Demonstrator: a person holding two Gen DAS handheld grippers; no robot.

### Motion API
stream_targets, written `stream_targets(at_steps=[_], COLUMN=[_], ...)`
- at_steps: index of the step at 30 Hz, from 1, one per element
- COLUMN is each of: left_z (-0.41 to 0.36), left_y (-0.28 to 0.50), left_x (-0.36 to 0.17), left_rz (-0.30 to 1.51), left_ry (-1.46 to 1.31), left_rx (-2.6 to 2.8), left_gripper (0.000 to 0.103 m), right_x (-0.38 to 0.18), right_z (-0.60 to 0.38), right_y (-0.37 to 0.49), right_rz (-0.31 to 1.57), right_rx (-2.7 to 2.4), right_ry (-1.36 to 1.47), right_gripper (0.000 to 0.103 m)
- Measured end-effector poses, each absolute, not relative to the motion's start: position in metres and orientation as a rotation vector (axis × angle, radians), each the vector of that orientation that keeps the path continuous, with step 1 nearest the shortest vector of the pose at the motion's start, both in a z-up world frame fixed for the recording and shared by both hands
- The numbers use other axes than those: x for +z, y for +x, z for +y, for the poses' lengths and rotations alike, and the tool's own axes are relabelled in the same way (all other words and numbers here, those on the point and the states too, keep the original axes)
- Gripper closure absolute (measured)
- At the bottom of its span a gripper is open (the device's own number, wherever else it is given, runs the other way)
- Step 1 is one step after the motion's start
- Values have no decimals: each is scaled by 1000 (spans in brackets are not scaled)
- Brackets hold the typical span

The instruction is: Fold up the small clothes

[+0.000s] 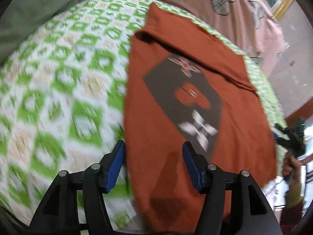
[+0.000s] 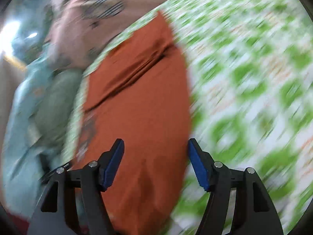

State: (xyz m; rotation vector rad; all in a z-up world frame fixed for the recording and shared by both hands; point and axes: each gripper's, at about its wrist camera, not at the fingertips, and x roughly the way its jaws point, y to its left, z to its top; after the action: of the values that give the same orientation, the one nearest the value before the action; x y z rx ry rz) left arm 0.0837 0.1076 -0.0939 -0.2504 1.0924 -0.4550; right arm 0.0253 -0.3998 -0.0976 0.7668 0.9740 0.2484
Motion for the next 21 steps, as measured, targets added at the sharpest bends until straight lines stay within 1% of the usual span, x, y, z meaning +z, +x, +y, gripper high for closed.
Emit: stream_targets(at_steps=[4,9,12,14,16,17,18,19,21], left_z=[111,114,110,108,105,105,105,105,105], left_y=[48,23,23,24,29,30,29,30,29], left_x=[-98,-101,-101,-99,-100,-101,-101,-102,-100], left_rz=[1068,1062,1072,1081,1086,1087,1087,1091,1092], left_ry=[-320,-355,-338,-319,-298,-284,-274,-265,-260], left_rx=[-544,-602,-612,-612,-600,-592,-585,-579,-569], left_gripper=[40,40,42,45,58,62,74,85,93], right_x=[-105,-108,-111,-111,-114,-116,-118,-119,-115], right_z=[-366,-357,-365,-366,-368,-369,-370,-370,-371], right_y=[-5,-20,-15,-14,-17,-18,-22,-22,-25], right_rz=[1017,956,924,920,942,957,978,989,991], right_rx=[458,507,471,447,418,408,402,397,389], right_ry=[756,775,830,843,828,822,813,802,775], right_gripper=[35,35,39,47,68,73,83,86,88])
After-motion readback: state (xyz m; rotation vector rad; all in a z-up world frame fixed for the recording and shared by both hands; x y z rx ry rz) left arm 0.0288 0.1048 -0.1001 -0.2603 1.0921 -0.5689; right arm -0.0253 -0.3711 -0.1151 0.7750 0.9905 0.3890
